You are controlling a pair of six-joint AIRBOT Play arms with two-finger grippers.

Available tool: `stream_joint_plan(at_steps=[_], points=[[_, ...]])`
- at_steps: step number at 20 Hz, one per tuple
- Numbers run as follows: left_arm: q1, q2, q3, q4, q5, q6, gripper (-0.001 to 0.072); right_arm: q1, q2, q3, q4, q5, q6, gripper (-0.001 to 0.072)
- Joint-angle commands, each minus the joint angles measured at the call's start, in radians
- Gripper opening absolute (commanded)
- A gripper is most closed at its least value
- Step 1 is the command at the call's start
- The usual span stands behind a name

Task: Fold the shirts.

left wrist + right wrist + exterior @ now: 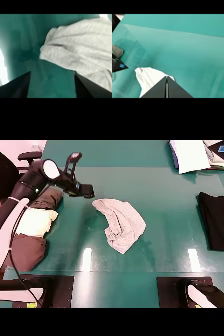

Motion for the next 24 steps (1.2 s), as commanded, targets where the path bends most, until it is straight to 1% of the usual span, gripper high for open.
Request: stream_joint_plan(at_steps=[1,3,5,7,8,9,10,11,12,13,14,15,17,18,21,22,24], points=[[0.049,-0.095,-0.061,-0.154,0.058,0.077,0.0620,0.001,-0.033,0.000,0.000,0.057,0.001,0.0016],[0.049,-0.147,-0.061,-0.200,0.099,0.077,0.0619,0.001,-0.076,0.000,-0.004,0.143,0.001,0.0016],[0.045,-0.168,-0.061,-0.243,0.139,0.116,0.0619,0.001,-0.130,-0.007,-0.004,0.204,0.001,0.0016],[0.037,-0.169,-0.061,-0.257,0.172,0.148,0.0616,0.001,-0.161,-0.085,-0.005,0.195,0.006,0.0016],[0.037,-0.169,-0.061,-0.257,0.180,0.153,0.0495,0.001,-0.171,-0.154,-0.011,0.175,0.020,0.0016],[0.037,-0.169,-0.061,-0.257,0.189,0.153,0.0422,0.001,-0.176,-0.235,-0.027,0.148,0.024,0.0016],[0.037,-0.169,-0.061,-0.257,0.193,0.157,0.0326,0.001,-0.177,-0.319,-0.030,0.110,0.024,0.0016],[0.037,-0.169,-0.061,-0.257,0.192,0.172,0.0171,0.001,-0.176,-0.406,-0.028,0.060,0.032,0.0016],[0.037,-0.169,-0.061,-0.257,0.190,0.182,0.0024,0.001,-0.177,-0.496,-0.027,0.014,0.037,0.0037],[0.037,-0.169,-0.061,-0.257,0.188,0.192,0.0023,0.001,-0.177,-0.576,-0.026,-0.020,0.038,0.0241],[0.039,-0.169,-0.054,-0.255,0.177,0.205,0.0023,0.003,-0.182,-0.655,-0.018,-0.060,0.038,0.0486],[0.039,-0.166,-0.048,-0.255,0.173,0.205,0.0023,0.014,-0.200,-0.718,0.000,-0.085,0.038,0.0511],[0.039,-0.165,-0.026,-0.255,0.165,0.205,0.0023,0.050,-0.257,-0.795,0.060,-0.118,0.034,0.0511],[0.039,-0.165,-0.014,-0.254,0.156,0.205,0.0023,0.079,-0.298,-0.814,0.097,-0.140,0.014,0.0510],[0.039,-0.164,0.018,-0.252,0.130,0.206,0.0023,0.169,-0.412,-0.820,0.198,-0.232,-0.019,0.0509],[0.039,-0.164,0.027,-0.252,0.124,0.206,0.0022,0.192,-0.438,-0.819,0.222,-0.269,-0.027,0.0499],[0.039,-0.156,0.041,-0.251,0.119,0.206,0.0023,0.231,-0.477,-0.796,0.225,-0.312,-0.050,0.0317]])
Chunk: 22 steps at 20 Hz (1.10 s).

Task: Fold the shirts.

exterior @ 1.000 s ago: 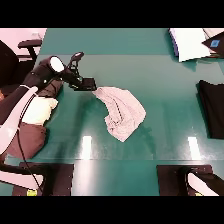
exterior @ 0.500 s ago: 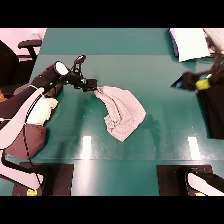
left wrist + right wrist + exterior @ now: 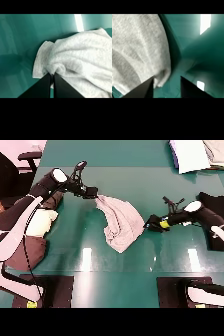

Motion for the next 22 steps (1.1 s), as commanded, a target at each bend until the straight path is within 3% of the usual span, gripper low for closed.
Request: stream_joint_plan(at_steps=[1,2,3,8,13,17,22], points=[[0.001,0.014,0.029,0.002,-0.018,0.003,0.0023,0.072,-0.080,0.024,0.054,-0.089,-0.050,0.0239],[0.001,0.027,0.037,0.004,-0.024,0.003,0.0022,0.074,-0.081,0.056,0.047,-0.087,-0.060,0.0100],[0.001,0.045,0.047,0.011,-0.030,0.003,0.0022,0.073,-0.068,0.096,0.034,-0.078,-0.060,0.0015],[0.001,0.318,0.168,0.108,-0.075,0.034,0.0022,0.001,0.158,0.407,-0.077,0.079,-0.059,0.0014],[0.001,0.613,0.327,0.108,-0.140,0.074,0.0021,-0.063,0.337,0.804,-0.184,0.257,0.053,0.0013],[0.001,0.720,0.351,0.108,-0.143,0.077,0.0021,-0.072,0.350,0.993,-0.277,0.356,0.126,0.0013],[0.001,0.673,0.281,0.110,-0.254,0.071,0.0020,-0.004,0.179,1.141,-0.359,0.483,0.161,0.0012]])
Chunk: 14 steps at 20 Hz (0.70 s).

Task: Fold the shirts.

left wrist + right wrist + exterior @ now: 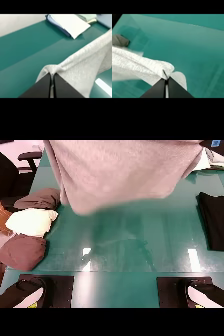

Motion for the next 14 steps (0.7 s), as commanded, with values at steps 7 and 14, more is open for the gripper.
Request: stream_joint_plan(at_steps=[7,14], points=[[-0.214,-0.074,-0.512,0.199,-0.147,-0.056,0.0021,0.096,-0.217,-0.224,-0.190,0.168,0.024,0.0012],[-0.435,-0.074,-0.825,-0.010,-0.075,-0.055,0.0371,0.094,-0.143,-0.450,-0.190,0.088,0.024,0.0013]])
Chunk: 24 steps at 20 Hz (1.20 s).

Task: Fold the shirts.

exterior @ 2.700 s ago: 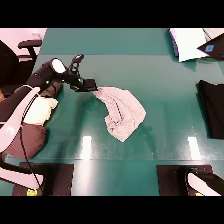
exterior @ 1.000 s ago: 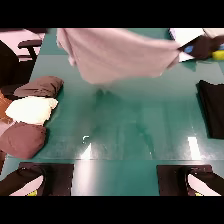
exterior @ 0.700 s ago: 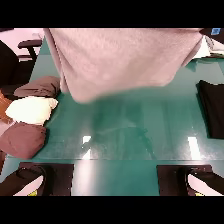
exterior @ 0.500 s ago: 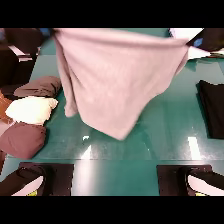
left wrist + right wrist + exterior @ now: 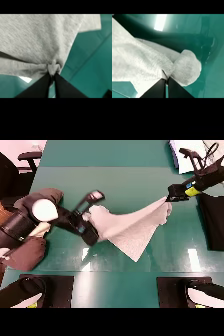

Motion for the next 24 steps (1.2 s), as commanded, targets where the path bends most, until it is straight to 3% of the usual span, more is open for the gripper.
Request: stream_joint_plan(at_steps=[1,4,7,11,17,19,20,22,24], points=[[-0.069,-0.002,-0.092,-0.075,0.079,-0.019,0.0587,0.001,0.024,-0.089,-0.005,-0.029,0.000,0.0013],[-0.004,-0.002,-0.045,-0.014,0.160,-0.029,0.0589,0.001,0.024,-0.093,-0.002,-0.034,0.000,0.0013],[0.193,-0.019,-0.004,-0.005,0.258,-0.041,0.0589,0.001,0.024,-0.093,-0.002,-0.033,0.000,0.0013],[0.408,-0.196,0.048,-0.063,0.271,-0.035,0.0589,0.001,0.024,-0.093,-0.001,-0.042,0.001,0.0013],[0.426,-0.456,0.054,-0.362,0.240,0.106,0.0589,0.001,0.023,-0.093,-0.002,-0.055,0.002,0.0014],[0.426,-0.477,0.054,-0.378,0.278,0.111,0.0586,0.001,0.023,-0.093,-0.002,-0.056,0.002,0.0014],[0.426,-0.477,0.055,-0.380,0.290,0.111,0.0434,0.001,0.023,-0.093,-0.002,-0.057,0.002,0.0013],[0.426,-0.476,0.082,-0.378,0.283,0.112,0.0029,0.001,0.023,-0.093,-0.002,-0.060,0.002,0.0013],[0.428,-0.474,0.148,-0.356,0.248,0.111,0.0021,0.001,0.034,-0.092,-0.010,-0.075,0.001,0.0014]])
